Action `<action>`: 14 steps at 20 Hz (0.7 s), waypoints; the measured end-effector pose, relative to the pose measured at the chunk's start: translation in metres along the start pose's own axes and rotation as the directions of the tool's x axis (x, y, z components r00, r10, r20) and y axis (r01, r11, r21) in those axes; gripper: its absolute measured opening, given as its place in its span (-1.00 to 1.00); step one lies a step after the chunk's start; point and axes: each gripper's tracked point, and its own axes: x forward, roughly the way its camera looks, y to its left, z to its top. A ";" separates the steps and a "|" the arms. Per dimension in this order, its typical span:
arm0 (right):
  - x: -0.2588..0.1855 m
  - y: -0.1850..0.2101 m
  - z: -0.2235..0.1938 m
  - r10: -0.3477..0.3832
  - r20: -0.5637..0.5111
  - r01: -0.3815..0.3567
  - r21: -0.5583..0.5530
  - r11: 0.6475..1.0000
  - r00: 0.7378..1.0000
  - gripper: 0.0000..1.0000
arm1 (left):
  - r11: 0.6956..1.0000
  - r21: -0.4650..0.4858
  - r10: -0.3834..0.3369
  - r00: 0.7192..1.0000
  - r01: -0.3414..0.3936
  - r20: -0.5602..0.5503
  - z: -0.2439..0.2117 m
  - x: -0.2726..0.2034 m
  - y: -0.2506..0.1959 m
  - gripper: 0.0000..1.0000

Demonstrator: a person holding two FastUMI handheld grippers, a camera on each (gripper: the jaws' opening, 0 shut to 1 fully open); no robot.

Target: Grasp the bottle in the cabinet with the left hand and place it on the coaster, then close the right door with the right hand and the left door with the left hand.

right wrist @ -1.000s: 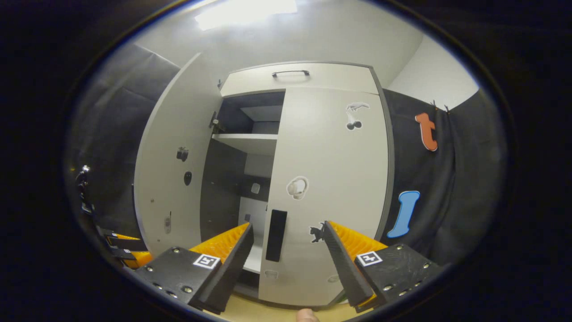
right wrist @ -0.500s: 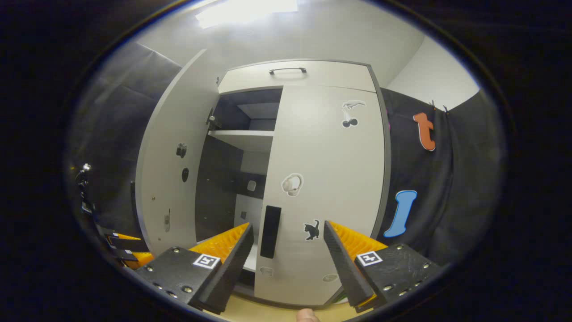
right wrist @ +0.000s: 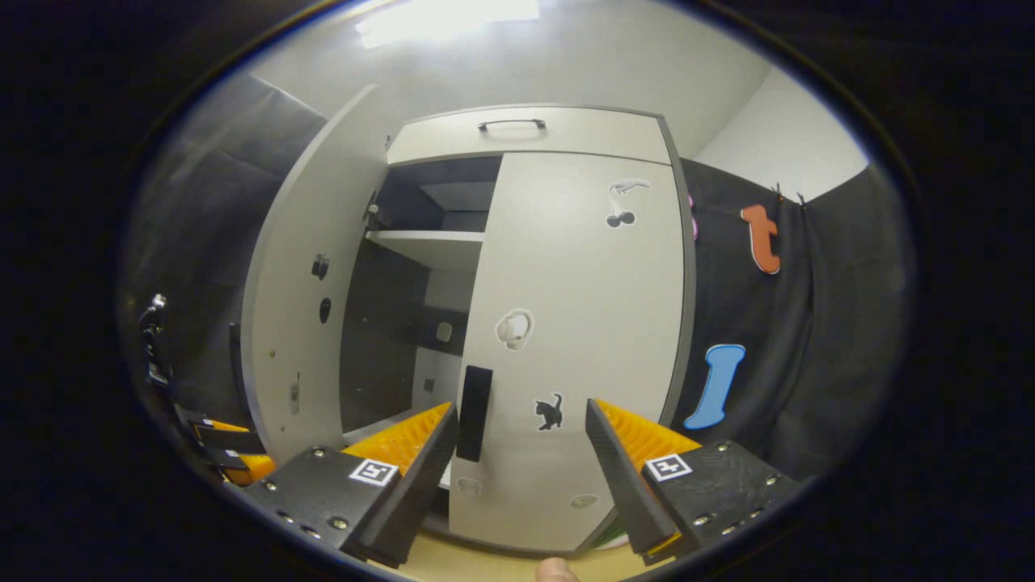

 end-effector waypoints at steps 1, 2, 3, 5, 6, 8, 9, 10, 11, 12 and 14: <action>0.000 0.000 0.000 -0.001 0.000 0.001 0.000 1.000 1.000 0.84 | 1.000 -0.002 -0.005 1.000 0.005 -0.001 0.000 0.001 -0.002 0.82; 0.001 -0.001 -0.001 -0.003 -0.001 0.003 -0.001 1.000 1.000 0.91 | 1.000 -0.004 -0.010 1.000 0.010 -0.002 0.000 0.002 -0.004 0.82; 0.001 -0.002 -0.001 -0.004 -0.001 0.004 -0.002 1.000 1.000 0.91 | 1.000 -0.004 -0.017 1.000 0.017 -0.004 0.000 0.003 -0.006 0.82; 0.001 -0.004 -0.003 -0.009 -0.005 0.009 -0.005 1.000 1.000 0.91 | 1.000 -0.002 -0.030 1.000 0.030 -0.006 0.000 0.007 -0.012 0.82; 0.001 -0.006 -0.004 -0.012 -0.007 0.012 -0.007 1.000 1.000 0.91 | 0.999 -0.003 -0.039 0.999 0.039 -0.008 -0.001 0.008 -0.015 0.82; 0.002 -0.008 -0.005 -0.019 -0.010 0.019 -0.009 1.000 1.000 0.91 | 0.998 -0.006 -0.069 0.998 0.069 -0.012 -0.002 0.012 -0.026 0.82; 0.002 -0.010 -0.005 -0.023 -0.010 0.023 -0.009 1.000 1.000 0.92 | 0.996 -0.007 -0.088 0.996 0.088 -0.013 -0.001 0.013 -0.033 0.82; 0.002 -0.011 -0.005 -0.027 -0.011 0.027 -0.009 1.000 1.000 0.92 | 0.995 -0.004 -0.104 0.995 0.104 -0.012 -0.001 0.015 -0.040 0.82; 0.001 -0.013 -0.007 -0.030 -0.012 0.030 -0.009 0.999 0.999 0.92 | 0.993 0.003 -0.116 0.993 0.116 -0.013 0.000 0.016 -0.046 0.82; 0.001 -0.014 -0.007 -0.034 -0.014 0.033 -0.009 0.999 0.999 0.92 | 0.992 0.011 -0.127 0.992 0.127 -0.014 -0.001 0.017 -0.051 0.82; -0.001 -0.017 -0.009 -0.040 -0.018 0.040 -0.011 0.999 0.999 0.92 | 0.989 0.021 -0.147 0.989 0.147 -0.017 -0.001 0.019 -0.061 0.82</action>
